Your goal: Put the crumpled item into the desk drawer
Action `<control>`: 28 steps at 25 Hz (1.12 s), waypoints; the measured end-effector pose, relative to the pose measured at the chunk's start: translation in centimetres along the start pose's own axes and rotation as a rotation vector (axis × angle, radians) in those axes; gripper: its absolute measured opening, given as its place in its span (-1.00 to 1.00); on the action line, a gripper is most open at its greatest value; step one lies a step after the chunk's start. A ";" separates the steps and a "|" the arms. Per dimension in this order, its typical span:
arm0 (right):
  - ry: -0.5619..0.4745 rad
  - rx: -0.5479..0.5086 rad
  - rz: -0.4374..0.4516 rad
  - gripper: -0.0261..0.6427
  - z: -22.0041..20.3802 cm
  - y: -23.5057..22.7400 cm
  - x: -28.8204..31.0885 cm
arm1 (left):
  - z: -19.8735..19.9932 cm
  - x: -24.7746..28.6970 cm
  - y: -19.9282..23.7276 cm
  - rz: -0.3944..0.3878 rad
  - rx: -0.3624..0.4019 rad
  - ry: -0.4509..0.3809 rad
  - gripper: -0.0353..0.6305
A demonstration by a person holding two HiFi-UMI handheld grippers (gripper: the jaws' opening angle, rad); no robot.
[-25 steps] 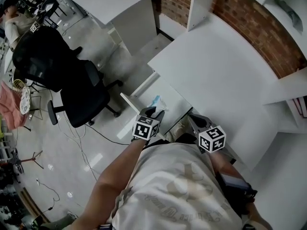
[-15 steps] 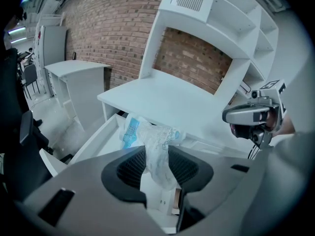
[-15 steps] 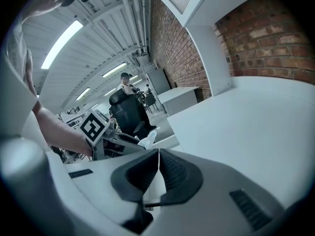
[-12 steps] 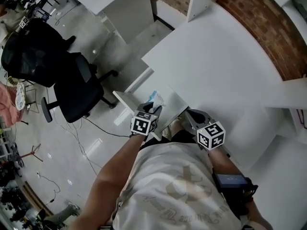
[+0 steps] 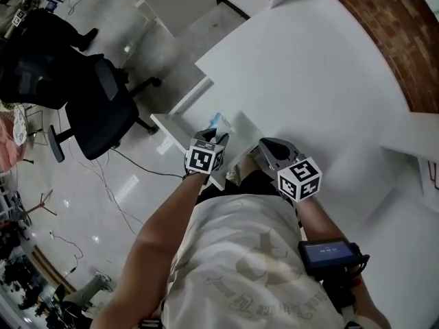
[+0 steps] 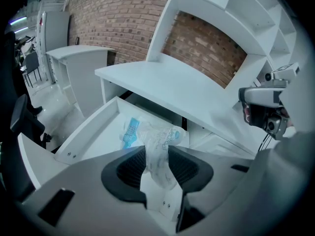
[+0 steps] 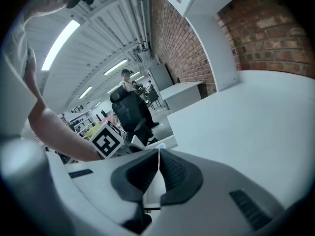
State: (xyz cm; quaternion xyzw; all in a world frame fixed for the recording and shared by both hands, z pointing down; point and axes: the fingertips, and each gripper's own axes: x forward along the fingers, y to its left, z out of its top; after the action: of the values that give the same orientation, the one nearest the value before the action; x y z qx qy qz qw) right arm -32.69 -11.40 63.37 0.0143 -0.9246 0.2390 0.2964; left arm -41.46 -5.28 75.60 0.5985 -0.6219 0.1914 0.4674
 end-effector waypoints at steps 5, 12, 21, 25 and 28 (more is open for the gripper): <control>0.009 0.005 0.011 -0.85 0.2 -1.2 1.7 | -0.3 2.1 1.3 0.005 -0.010 0.023 -0.42; 0.025 0.018 0.036 -0.85 0.5 -1.7 3.0 | -0.7 5.3 2.2 0.007 -0.031 0.063 -0.42; 0.045 0.012 0.063 -0.85 0.5 -0.9 3.4 | -2.6 7.5 1.9 -0.006 -0.110 0.111 -0.42; 0.059 -0.004 0.078 -0.85 1.0 -0.4 3.8 | -3.1 7.8 2.5 0.001 -0.122 0.128 -0.42; 0.062 -0.014 0.092 -0.85 1.6 0.0 4.3 | -2.9 7.8 3.0 0.010 -0.113 0.124 -0.42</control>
State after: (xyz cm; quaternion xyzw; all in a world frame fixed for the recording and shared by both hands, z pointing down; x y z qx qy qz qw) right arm -37.04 -11.63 64.62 -0.0376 -0.9162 0.2462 0.3138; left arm -42.01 -6.79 84.29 0.5549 -0.6045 0.1951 0.5371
